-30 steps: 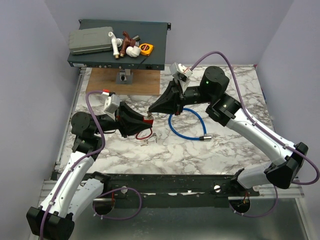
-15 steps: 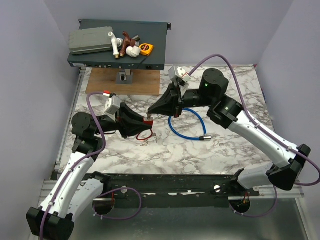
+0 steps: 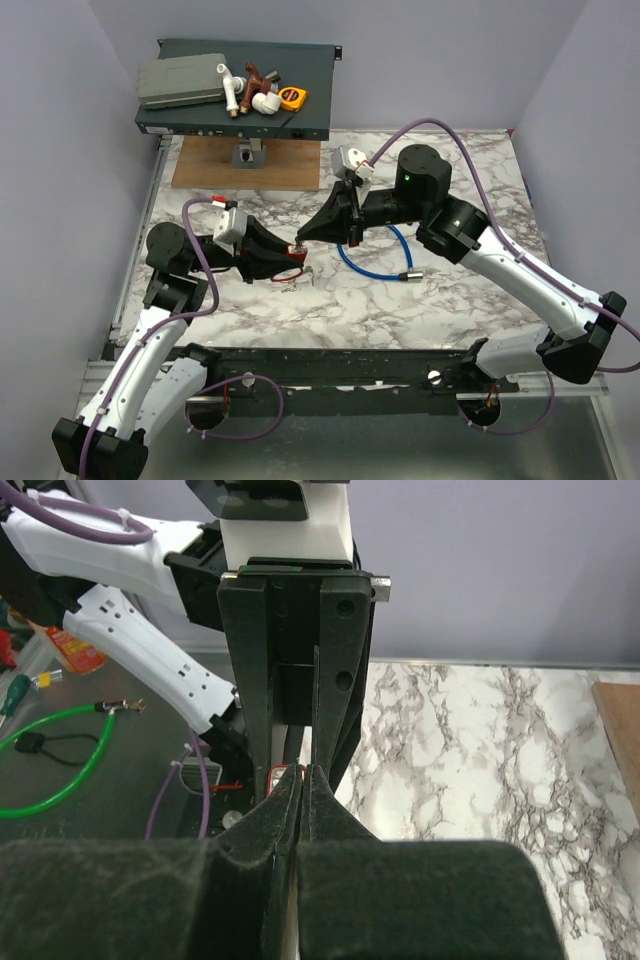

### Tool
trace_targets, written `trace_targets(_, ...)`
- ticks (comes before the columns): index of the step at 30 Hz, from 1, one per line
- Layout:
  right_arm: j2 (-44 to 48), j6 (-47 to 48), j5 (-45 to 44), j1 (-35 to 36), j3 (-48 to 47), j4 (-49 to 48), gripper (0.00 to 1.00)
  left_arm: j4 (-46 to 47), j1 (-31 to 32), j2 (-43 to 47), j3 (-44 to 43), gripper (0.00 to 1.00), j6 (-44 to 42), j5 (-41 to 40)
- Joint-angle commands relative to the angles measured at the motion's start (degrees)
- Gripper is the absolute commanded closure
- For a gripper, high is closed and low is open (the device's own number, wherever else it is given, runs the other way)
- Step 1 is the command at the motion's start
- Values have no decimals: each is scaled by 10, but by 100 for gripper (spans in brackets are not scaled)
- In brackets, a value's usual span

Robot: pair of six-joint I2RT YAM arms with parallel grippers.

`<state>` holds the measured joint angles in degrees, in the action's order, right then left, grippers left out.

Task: Unlock with the key
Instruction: Unlock the lock.

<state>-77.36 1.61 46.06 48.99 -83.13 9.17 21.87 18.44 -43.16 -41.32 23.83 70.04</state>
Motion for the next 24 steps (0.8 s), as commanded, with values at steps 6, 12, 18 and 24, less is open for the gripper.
trace_targets(6,-1,41,-89,-1,-1,92,99,-27,10,35,-7,100,-118,62)
trace_targets(12,1,41,-91,7,0,96,99,-171,17,41,-28,100,-247,21)
trace_targets(18,6,57,-116,22,11,102,99,-195,18,28,-40,100,-249,-1)
trace_targets(24,6,70,-137,29,14,110,99,-171,18,18,-34,100,-221,-1)
